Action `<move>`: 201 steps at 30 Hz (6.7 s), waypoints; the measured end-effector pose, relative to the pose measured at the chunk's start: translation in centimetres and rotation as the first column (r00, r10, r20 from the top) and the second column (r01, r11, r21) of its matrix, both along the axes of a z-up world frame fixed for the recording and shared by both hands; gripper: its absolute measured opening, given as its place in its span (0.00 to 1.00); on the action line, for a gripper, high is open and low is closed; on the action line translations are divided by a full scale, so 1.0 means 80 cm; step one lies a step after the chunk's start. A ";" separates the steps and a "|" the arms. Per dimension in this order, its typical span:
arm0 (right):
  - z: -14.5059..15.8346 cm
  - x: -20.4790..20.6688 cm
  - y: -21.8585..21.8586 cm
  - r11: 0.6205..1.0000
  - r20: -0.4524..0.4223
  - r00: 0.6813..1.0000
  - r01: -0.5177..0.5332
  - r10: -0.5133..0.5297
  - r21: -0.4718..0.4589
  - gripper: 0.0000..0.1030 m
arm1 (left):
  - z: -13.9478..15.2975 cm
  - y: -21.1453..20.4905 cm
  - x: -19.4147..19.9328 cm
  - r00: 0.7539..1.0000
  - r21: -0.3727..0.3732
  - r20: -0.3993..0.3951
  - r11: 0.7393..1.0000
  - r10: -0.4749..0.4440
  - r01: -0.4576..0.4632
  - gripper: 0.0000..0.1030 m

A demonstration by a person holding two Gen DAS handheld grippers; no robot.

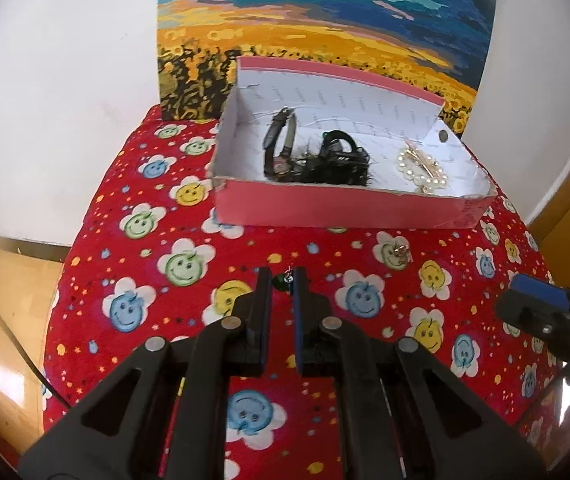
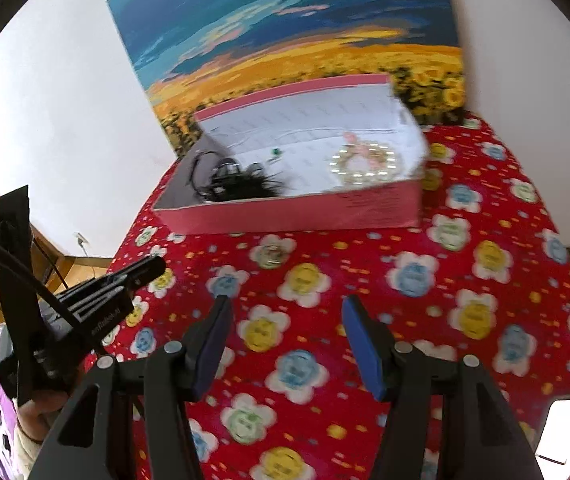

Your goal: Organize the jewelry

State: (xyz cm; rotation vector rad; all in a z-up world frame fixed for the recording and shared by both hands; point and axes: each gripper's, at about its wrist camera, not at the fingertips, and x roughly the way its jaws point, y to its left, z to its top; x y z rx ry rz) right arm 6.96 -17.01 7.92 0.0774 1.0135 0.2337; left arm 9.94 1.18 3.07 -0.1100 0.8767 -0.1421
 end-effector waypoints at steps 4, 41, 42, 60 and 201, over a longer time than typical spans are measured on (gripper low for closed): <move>-0.012 0.013 0.023 1.000 0.000 1.000 -0.010 0.010 -0.009 0.57 | -0.003 0.009 -0.004 1.000 0.006 0.001 1.000 0.014 -0.014 0.02; -0.059 0.065 0.052 0.997 -0.024 0.999 -0.038 0.037 -0.060 0.09 | 0.007 0.022 0.001 1.000 -0.052 -0.006 0.998 0.018 -0.019 0.02; -0.055 0.062 0.051 0.998 -0.019 0.999 -0.041 0.040 -0.056 0.09 | 0.009 0.021 0.001 1.000 -0.054 -0.002 0.998 0.019 -0.019 0.02; 0.023 0.054 0.006 0.999 0.115 0.993 -0.003 0.007 -0.040 0.09 | 0.056 -0.032 0.025 0.994 -0.049 0.080 0.996 -0.069 0.073 0.02; -0.058 -0.013 -0.022 0.964 0.033 0.992 0.126 -0.122 -0.235 0.89 | -0.026 -0.054 -0.022 0.990 0.097 -0.074 0.988 0.123 -0.116 0.62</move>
